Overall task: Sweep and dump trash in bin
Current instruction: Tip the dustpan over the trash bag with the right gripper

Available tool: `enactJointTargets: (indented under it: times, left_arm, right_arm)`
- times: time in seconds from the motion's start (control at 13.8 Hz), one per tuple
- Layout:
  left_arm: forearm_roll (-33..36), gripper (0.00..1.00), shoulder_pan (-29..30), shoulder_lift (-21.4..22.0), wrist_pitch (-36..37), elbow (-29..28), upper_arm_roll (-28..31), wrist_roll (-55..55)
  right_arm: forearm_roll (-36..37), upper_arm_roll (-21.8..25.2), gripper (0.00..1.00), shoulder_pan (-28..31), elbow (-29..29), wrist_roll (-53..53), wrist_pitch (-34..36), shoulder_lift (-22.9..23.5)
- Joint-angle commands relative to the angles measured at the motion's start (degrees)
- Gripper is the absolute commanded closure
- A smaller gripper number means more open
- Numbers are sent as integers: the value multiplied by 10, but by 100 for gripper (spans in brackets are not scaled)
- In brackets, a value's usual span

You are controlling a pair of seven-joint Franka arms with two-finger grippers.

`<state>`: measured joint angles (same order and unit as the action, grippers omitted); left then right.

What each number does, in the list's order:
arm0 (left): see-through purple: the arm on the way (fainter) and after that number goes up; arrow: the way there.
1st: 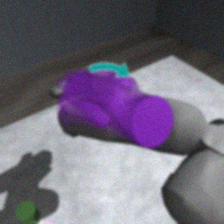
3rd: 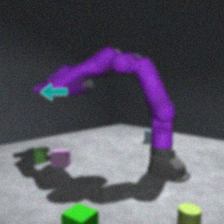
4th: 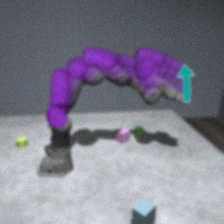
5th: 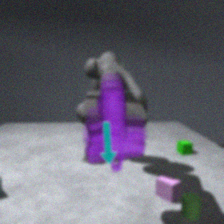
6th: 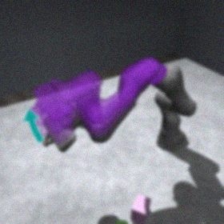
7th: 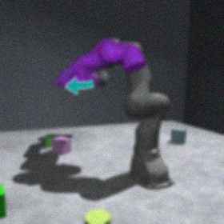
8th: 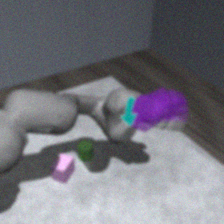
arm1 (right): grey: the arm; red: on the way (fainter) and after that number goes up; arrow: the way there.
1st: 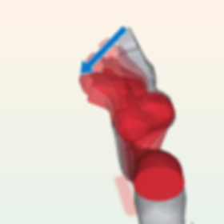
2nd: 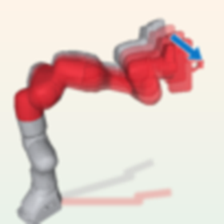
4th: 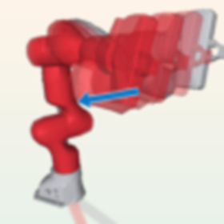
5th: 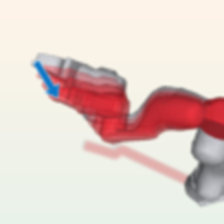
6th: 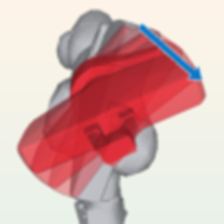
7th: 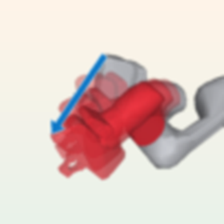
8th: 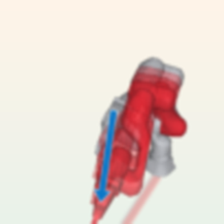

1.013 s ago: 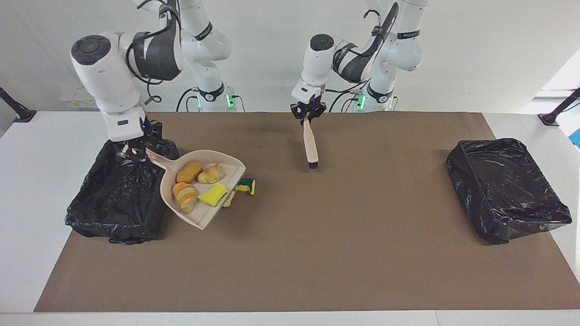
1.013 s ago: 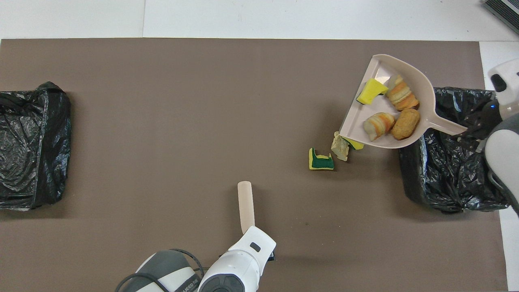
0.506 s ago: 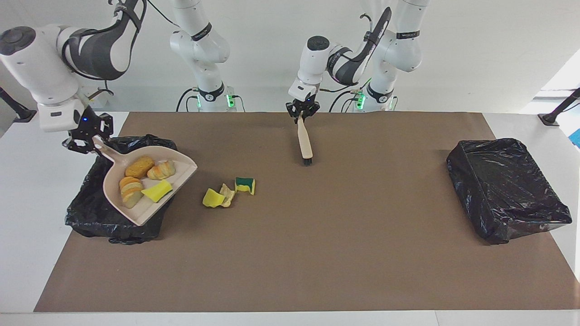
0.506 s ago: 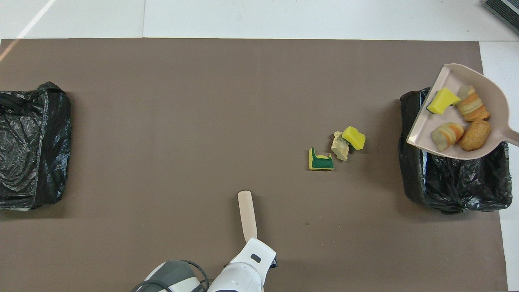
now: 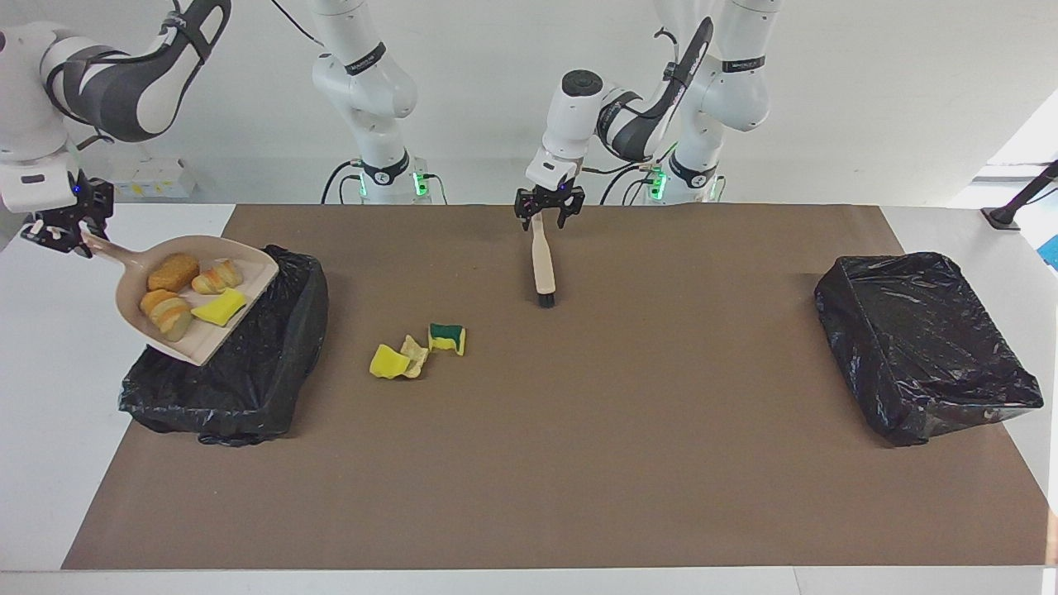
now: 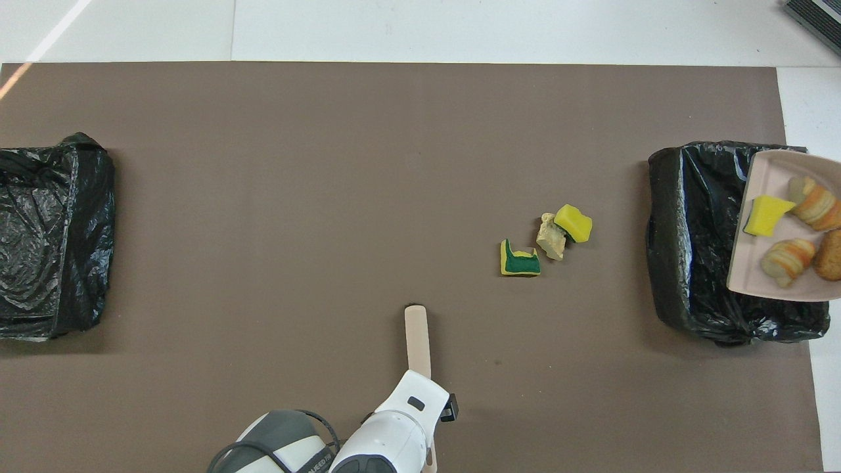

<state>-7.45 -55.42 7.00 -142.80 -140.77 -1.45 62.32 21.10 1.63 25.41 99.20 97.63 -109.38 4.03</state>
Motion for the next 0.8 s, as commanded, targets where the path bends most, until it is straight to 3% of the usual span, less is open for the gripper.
enactJointTargets:
  times: [0.0, 0.36, 0.51, 0.72]
  left_arm:
    - [-4, 0, 23, -4, 53, 44, -1, -3]
    - [29, 0, 63, -4, 93, 75, -1, -4]
    - [44, 0, 90, -9, 96, 93, 0, -15]
    - [45, 0, 164, -44, 152, 148, 0, -185]
  right_arm:
    - [100, -15, 100, -4, 14, 29, -19, -1]
    - [201, -17, 100, -43, 47, 28, -72, -4]
    - [258, -16, 100, -71, 50, -45, -75, 2]
    - [307, -17, 100, -83, 56, -77, -75, 2]
